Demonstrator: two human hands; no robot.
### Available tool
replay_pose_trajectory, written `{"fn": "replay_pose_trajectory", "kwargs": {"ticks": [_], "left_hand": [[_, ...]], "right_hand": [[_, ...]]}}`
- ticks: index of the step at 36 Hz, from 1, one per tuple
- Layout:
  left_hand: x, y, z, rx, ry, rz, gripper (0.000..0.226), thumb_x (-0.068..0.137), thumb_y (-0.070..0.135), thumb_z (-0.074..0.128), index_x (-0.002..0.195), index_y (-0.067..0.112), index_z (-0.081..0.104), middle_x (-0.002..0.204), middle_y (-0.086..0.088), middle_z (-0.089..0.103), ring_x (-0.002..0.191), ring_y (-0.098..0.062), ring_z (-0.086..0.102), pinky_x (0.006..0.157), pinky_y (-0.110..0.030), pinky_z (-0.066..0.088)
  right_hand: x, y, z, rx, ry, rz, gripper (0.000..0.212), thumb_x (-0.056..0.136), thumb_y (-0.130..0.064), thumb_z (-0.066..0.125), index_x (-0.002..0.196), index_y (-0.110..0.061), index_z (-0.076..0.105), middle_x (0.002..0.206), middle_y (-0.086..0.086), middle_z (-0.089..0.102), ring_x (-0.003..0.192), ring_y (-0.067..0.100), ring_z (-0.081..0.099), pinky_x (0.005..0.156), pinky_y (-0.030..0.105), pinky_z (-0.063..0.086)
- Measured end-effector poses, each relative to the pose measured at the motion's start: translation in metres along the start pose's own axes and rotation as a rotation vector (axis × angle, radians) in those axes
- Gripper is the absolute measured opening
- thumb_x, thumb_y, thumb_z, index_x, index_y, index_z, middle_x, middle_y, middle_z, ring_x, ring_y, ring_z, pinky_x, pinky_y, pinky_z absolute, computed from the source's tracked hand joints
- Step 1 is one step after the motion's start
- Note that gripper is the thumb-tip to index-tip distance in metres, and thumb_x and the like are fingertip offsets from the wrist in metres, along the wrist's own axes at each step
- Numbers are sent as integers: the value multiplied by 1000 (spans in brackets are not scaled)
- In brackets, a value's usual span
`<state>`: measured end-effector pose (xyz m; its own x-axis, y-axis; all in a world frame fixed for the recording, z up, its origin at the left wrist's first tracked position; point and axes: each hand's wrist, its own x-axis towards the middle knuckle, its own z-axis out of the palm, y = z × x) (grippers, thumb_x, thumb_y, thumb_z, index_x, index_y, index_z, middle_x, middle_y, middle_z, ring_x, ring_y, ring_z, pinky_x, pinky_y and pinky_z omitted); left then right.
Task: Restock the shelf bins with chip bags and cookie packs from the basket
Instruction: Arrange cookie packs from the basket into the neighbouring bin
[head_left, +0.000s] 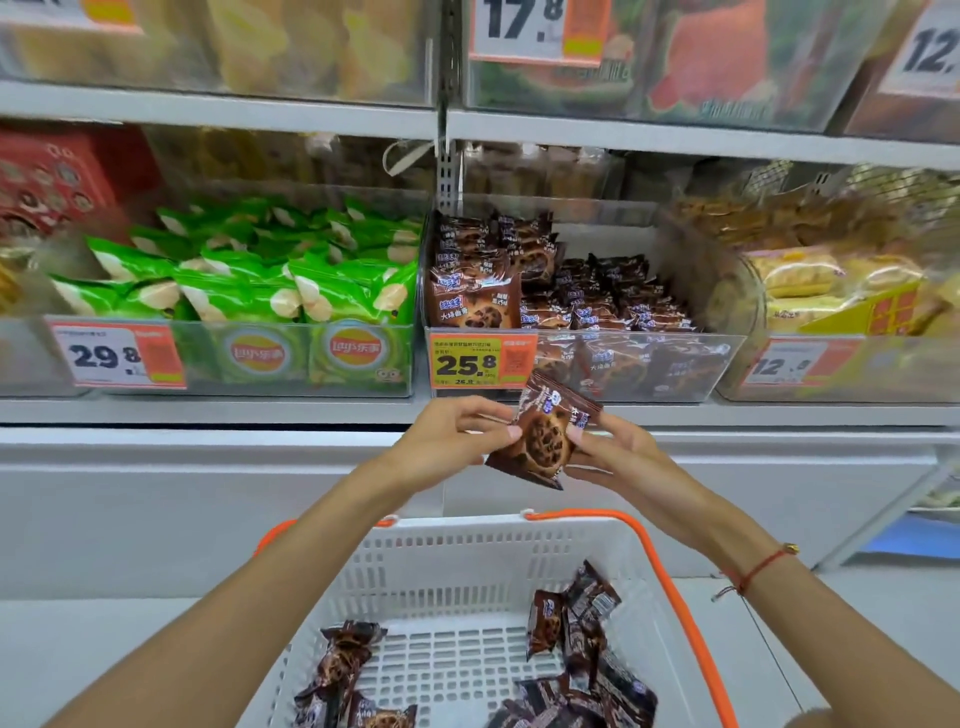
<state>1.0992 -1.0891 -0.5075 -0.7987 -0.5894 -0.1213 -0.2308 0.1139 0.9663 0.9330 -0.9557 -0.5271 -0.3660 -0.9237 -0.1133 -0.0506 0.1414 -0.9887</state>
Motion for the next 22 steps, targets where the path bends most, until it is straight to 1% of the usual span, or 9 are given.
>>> {"fn": "replay_pose_trajectory", "kwargs": {"ticks": [3, 5, 9, 11, 13, 14, 16, 19, 22], "left_hand": [[4, -2, 6, -109, 75, 53, 17, 87, 20, 69, 103, 18, 66, 98, -2, 70, 95, -11, 65, 82, -21, 53], [8, -1, 13, -167, 121, 96, 16, 85, 18, 71, 101, 18, 65, 100, -4, 70, 97, -13, 65, 81, -23, 56], [13, 12, 21, -112, 148, 247, 13, 82, 17, 74, 92, 23, 66, 91, 4, 71, 83, -4, 66, 75, -18, 53], [17, 19, 16, 72, 252, 389, 10, 83, 26, 73, 91, 27, 67, 90, 12, 70, 85, -1, 64, 79, -19, 49], [22, 24, 1, 491, 500, 570, 14, 86, 40, 67, 95, 30, 67, 98, 17, 67, 95, -2, 58, 82, -22, 44], [26, 26, -9, 688, 617, 671, 20, 86, 43, 64, 99, 29, 66, 102, 16, 66, 99, -5, 55, 84, -24, 41], [34, 30, -29, 883, 720, 776, 32, 84, 46, 64, 108, 24, 64, 112, 10, 62, 108, -12, 52, 91, -27, 39], [43, 33, -53, 971, 754, 688, 59, 78, 54, 68, 125, 21, 56, 130, 4, 54, 123, -16, 44, 102, -34, 35], [45, 34, -66, 1009, 730, 545, 84, 73, 67, 63, 139, 18, 44, 142, 2, 44, 131, -18, 37, 108, -34, 30]], "right_hand": [[0, -5, 6, 30, 71, -43, 30, 92, -26, 58, 122, -24, 58, 109, 2, 72, 104, 16, 67, 88, 25, 52], [1, -8, 11, 45, 162, -81, 30, 88, -25, 64, 117, -24, 60, 110, -1, 71, 107, 15, 65, 89, 25, 51], [5, -16, 16, 98, 324, -137, 57, 76, -35, 74, 126, -18, 54, 114, -5, 69, 108, 9, 63, 102, 35, 46], [6, -24, 13, 111, 371, -158, 47, 78, -30, 74, 120, -26, 54, 111, -9, 67, 103, 1, 63, 98, 28, 47], [9, -32, 6, 66, 401, -199, 35, 80, -23, 72, 107, -34, 52, 108, -12, 65, 99, -3, 61, 90, 22, 46], [10, -39, 1, 19, 415, -218, 38, 80, -24, 73, 109, -34, 50, 110, -9, 65, 102, 1, 61, 90, 23, 45], [16, -54, -8, -106, 456, -252, 45, 78, -25, 75, 116, -30, 52, 110, -4, 66, 102, 4, 62, 90, 22, 46], [30, -83, -25, -303, 484, -345, 41, 77, -14, 78, 110, -23, 56, 91, -6, 67, 79, -4, 65, 71, 11, 49], [51, -111, -40, -523, 489, -375, 42, 75, -21, 80, 108, -18, 54, 87, -5, 66, 83, 9, 63, 76, 23, 48]]}}
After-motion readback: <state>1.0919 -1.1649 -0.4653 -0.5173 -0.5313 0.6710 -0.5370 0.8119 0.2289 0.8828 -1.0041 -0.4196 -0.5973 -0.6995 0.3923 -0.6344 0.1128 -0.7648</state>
